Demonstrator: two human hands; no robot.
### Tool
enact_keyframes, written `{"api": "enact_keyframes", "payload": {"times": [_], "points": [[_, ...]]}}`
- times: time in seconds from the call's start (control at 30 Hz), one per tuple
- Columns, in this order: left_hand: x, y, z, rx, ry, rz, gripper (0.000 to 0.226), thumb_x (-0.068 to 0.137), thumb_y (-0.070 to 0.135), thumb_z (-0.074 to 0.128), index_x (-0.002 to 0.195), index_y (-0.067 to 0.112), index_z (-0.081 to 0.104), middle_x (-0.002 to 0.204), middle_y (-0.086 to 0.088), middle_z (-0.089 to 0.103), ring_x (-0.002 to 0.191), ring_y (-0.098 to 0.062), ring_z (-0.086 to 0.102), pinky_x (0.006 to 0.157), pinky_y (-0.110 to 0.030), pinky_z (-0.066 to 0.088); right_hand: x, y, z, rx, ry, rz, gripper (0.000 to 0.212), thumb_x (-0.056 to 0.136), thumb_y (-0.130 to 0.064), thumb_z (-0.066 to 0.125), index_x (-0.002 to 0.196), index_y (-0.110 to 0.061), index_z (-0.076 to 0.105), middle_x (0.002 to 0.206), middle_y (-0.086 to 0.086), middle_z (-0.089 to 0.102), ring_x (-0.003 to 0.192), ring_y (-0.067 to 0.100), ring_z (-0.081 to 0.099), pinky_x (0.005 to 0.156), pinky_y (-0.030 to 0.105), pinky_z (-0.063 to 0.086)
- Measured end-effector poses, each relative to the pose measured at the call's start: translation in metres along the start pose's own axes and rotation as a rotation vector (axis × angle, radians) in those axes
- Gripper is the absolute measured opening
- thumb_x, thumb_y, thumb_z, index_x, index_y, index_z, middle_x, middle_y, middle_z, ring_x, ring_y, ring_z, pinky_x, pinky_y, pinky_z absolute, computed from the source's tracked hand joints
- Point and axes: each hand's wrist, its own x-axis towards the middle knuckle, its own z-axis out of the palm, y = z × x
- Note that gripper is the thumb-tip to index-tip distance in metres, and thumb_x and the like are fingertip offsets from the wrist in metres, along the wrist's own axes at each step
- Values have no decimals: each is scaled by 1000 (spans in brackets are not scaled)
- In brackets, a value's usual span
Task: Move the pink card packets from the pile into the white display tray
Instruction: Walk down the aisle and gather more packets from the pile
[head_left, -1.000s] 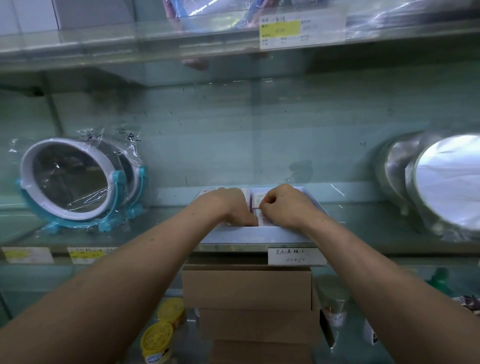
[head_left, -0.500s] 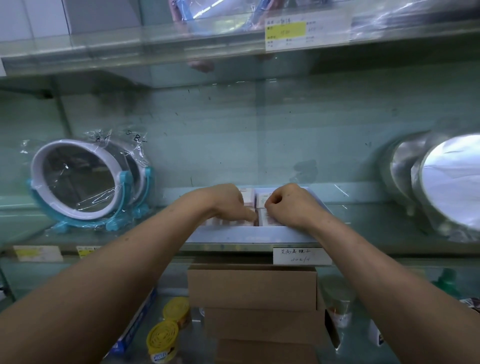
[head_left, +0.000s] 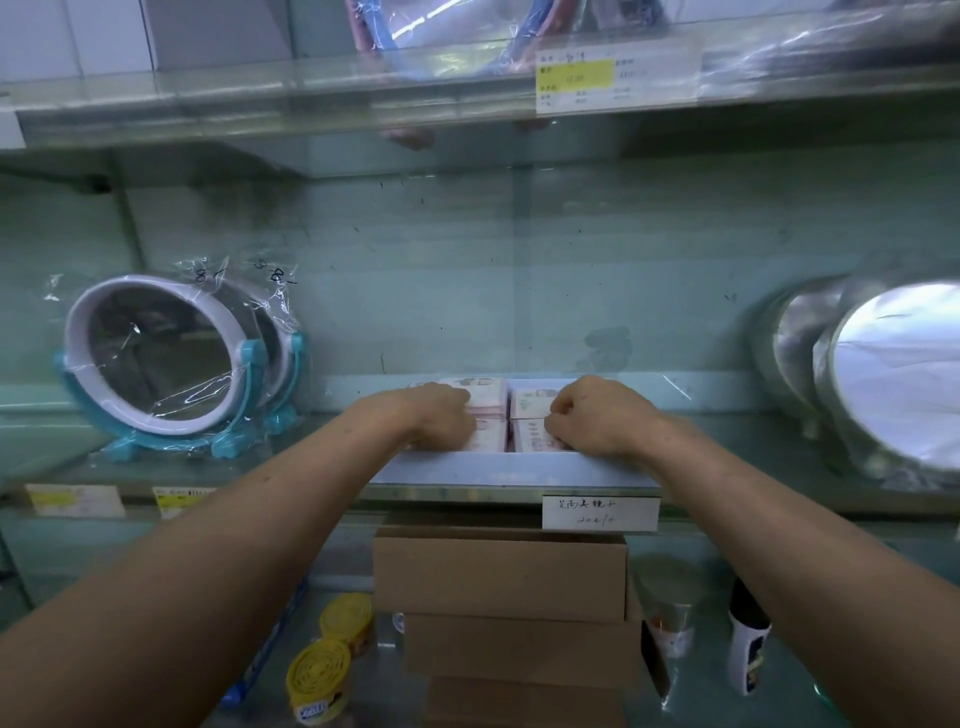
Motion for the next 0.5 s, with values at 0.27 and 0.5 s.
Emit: {"api": "enact_keyframes", "payload": {"times": [0.27,0.5], "points": [[0,7,1,18,53,-41,43,96,27,39,137,13,43,141,-10,44,123,-28,46,102,-37,38,1,-5,-9,-64,-103,24,19,86,-30,47,82,-15,60,96,5,65,91,27,60,82,35,50],[-29,4,7,-7,373,-84,37,92,38,48,119,18,61,129,-4,56,119,-27,49,98,-40,35,-32,-27,-19,-62,43,-179,23,89,-23,45,75,-21,62,88,4,64,85,28,57,68,29,42]]}}
